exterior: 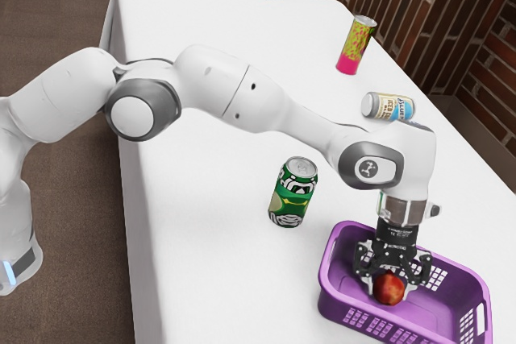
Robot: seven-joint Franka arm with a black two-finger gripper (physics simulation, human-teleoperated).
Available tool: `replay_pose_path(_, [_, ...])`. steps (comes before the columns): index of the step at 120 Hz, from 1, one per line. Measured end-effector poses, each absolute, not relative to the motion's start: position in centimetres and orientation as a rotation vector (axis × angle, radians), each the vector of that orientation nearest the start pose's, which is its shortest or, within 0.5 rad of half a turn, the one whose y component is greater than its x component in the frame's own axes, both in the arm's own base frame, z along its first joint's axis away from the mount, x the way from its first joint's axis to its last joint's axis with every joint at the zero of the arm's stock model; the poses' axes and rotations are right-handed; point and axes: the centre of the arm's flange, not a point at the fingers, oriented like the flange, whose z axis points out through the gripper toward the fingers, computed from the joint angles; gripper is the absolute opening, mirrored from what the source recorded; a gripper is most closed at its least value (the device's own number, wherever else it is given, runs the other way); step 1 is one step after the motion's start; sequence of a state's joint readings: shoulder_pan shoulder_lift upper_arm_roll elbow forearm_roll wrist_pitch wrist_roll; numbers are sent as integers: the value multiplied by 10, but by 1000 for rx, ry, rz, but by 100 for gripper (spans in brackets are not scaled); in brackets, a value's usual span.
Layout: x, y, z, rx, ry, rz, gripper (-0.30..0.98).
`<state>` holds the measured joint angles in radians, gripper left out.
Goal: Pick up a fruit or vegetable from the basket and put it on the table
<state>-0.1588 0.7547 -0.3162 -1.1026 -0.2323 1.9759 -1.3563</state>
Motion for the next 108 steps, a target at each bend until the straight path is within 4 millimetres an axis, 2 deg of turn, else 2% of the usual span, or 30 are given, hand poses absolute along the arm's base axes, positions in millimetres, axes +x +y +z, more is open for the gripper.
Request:
replay_pose_path(16, [710, -289, 408, -3003, -1785, 426, 35])
replay_pose_path(30, [710, -284, 421, -2989, -1817, 386, 35])
replay_pose_path(40, [701, -291, 450, -3012, -1815, 335, 34])
replay_pose_path(48, [686, -296, 486, -3033, -1813, 265, 34])
replay_pose_path(55, [677, -291, 522, -3048, -1826, 172, 34])
replay_pose_path(61, [678, -269, 545, -3029, -1876, 92, 34])
replay_pose_path(67, [689, -225, 559, -2974, -1966, 17, 34])
replay_pose_path(76, [706, -156, 564, -2871, -2100, -48, 35])
replay_pose_path(83, [714, -116, 561, -2807, -2171, -70, 34])
replay_pose_path(91, [719, -91, 556, -2763, -2212, -80, 34])
replay_pose_path(108, [723, -50, 556, -2703, -2272, -109, 34])
